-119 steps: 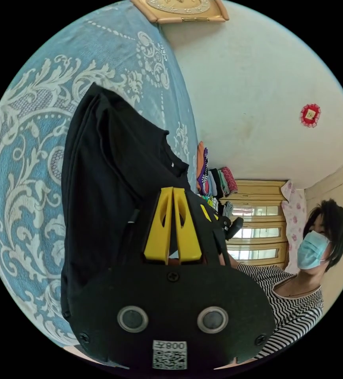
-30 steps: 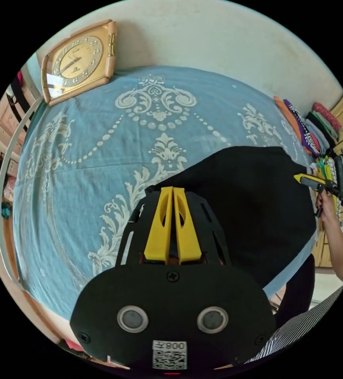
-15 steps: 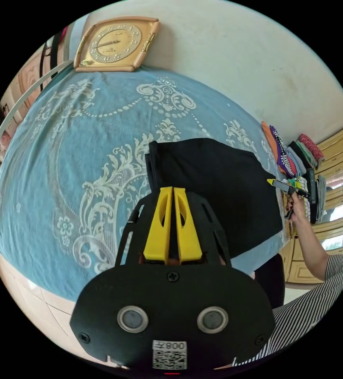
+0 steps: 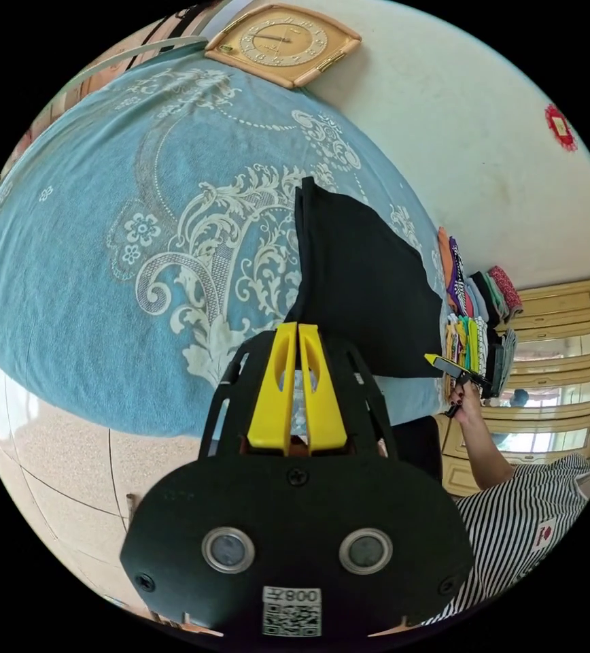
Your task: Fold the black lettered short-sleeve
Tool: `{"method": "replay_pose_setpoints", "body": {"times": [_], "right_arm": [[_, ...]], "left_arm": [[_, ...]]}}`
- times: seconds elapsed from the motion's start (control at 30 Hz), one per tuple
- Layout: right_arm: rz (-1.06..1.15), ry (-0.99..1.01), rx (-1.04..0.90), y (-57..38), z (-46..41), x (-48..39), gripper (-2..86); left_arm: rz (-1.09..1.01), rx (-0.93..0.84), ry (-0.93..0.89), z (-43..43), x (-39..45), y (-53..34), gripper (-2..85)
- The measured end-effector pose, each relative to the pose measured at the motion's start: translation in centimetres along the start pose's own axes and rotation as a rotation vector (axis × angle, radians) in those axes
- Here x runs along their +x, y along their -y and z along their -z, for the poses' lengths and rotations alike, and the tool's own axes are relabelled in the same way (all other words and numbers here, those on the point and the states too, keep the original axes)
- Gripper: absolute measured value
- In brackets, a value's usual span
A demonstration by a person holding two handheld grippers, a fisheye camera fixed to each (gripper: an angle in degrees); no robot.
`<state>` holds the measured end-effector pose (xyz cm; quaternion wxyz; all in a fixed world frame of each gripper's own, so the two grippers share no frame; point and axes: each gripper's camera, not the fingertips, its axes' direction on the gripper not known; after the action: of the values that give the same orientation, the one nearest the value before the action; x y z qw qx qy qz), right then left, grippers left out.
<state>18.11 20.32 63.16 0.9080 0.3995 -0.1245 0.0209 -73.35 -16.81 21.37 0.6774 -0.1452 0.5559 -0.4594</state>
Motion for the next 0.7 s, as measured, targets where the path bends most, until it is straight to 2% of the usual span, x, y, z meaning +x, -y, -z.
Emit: {"method": "replay_pose_setpoints", "body": {"times": [0.1, 0.27, 0.43, 0.5, 0.7], "right_arm": [[-0.036, 0.008, -0.029, -1.2, -0.1, 0.8, 0.1], [-0.105, -0.067, 0.101, -5.5, 4.6, 2.6, 0.1], [-0.209, -0.074, 0.020, -8.5, 3.8, 6.2, 0.1], [-0.234, -0.041, 0.042, -9.3, 4.5, 6.5, 0.1], [-0.257, -0.114, 0.114, -12.7, 6.4, 5.8, 0.3]], "left_arm": [[-0.007, -0.027, 0.023, -0.2, -1.2, -0.8, 0.4], [-0.040, -0.006, 0.039, 1.3, -1.4, -2.5, 0.3], [-0.008, -0.039, 0.054, 0.9, -2.9, -3.9, 0.2], [-0.006, -0.030, 0.056, 1.4, -3.0, -4.6, 0.2], [-0.070, 0.017, 0.100, 3.2, -1.2, -6.7, 0.3]]}}
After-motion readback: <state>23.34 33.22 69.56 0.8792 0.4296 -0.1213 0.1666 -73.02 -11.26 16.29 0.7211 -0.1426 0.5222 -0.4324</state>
